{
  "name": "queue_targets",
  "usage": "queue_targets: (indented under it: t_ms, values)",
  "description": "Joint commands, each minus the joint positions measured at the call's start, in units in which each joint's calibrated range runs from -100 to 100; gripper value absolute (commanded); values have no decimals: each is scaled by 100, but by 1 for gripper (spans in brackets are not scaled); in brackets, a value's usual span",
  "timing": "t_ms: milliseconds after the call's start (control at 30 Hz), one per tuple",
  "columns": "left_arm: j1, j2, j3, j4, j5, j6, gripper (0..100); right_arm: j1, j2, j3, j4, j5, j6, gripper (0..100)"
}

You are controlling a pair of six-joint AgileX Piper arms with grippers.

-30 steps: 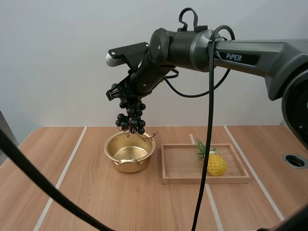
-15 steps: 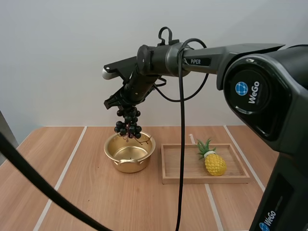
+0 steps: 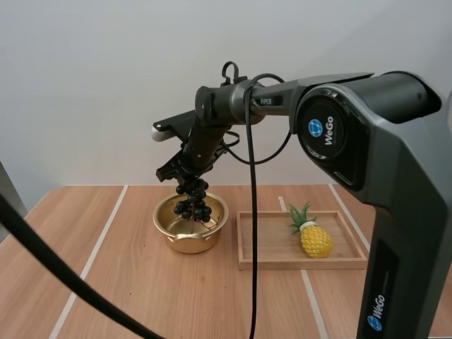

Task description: Open the pot, put the grape inside, and close it

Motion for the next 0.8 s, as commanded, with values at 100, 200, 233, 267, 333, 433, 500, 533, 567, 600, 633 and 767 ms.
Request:
queue_targets:
  t_ms: [100,200,233,267,333,433,500,533,567,600,633,767]
  values:
    - [-12,61,-12,2,-91,-28,0,10,284,-46,-60,117,-23,0]
    - [-12,100,-12,2,-86,-28,0,10,401,-21,-2,258,-23,0]
    - [-12,115,-12,2,-86,-28,0,10,431,-4,30,276,-23,0]
    - [-12,126,-12,2,-68,-28,0,10,460,8,31,296,-23,0]
    - [-12,142,-12,2,-68,-28,0,10,533,8,31,462,-23,0]
    - [-12,163,-12,2,-28,-28,0,10,641,8,42,625,-23,0]
    - [-12,163,-12,2,-28,-28,0,10,713,8,42,702,-23,0]
    - [-12,163,-12,2,-28,-28,0,10,738,8,42,721,-23,0]
    - [-12,163,-12,2,-28,-28,0,10,773,8,42,741,-23,0]
    - [-12,179,-12,2,-28,-28,0,10,802,8,42,770,-23,0]
    - [-12,179,-12,2,-28,-28,0,19,853,8,42,770,-23,0]
    - [-12,179,-12,2,-28,-28,0,25,1039,8,52,911,-32,0]
